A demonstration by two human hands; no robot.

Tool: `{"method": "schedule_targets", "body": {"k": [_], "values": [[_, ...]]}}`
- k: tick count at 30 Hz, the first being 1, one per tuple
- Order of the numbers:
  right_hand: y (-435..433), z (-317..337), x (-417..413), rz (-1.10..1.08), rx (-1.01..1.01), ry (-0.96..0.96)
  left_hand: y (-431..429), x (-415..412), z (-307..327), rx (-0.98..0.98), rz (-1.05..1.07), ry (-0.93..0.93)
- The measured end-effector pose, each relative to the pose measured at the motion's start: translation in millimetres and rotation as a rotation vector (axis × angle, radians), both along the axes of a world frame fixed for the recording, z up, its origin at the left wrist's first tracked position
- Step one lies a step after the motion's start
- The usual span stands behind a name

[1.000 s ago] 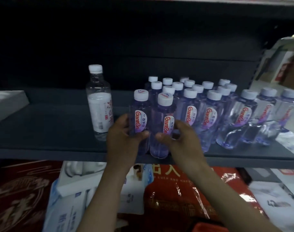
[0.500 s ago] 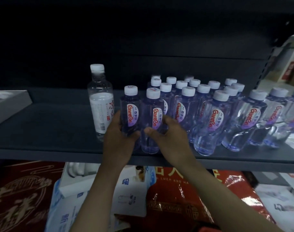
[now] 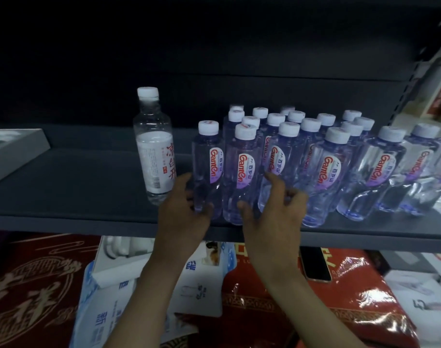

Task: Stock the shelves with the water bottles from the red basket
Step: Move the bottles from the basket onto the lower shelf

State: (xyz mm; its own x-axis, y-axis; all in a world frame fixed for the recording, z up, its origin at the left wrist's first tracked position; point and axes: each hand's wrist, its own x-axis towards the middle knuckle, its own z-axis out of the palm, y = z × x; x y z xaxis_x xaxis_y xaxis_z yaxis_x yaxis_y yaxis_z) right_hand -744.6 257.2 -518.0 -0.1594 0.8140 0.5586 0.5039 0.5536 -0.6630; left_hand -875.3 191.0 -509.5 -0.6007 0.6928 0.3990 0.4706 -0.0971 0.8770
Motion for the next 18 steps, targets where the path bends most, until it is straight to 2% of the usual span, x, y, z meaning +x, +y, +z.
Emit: {"method": "schedule_targets", "body": {"k": [4,11,18], "values": [[7.4,-5.3,-3.6,0.077,-0.073,0.002,3.6,6.6,1.3,0.006,-0.028,0.036],[17.9,-5.7,-8.9,0.058,-0.088,-0.050,17.2,4.8,-5.8,-0.014,0.031,0.131],[26.4,5.7,0.2,0.175,-0.144,-0.112,15.7,6.9,-13.6,-0.248,0.115,0.299]]}}
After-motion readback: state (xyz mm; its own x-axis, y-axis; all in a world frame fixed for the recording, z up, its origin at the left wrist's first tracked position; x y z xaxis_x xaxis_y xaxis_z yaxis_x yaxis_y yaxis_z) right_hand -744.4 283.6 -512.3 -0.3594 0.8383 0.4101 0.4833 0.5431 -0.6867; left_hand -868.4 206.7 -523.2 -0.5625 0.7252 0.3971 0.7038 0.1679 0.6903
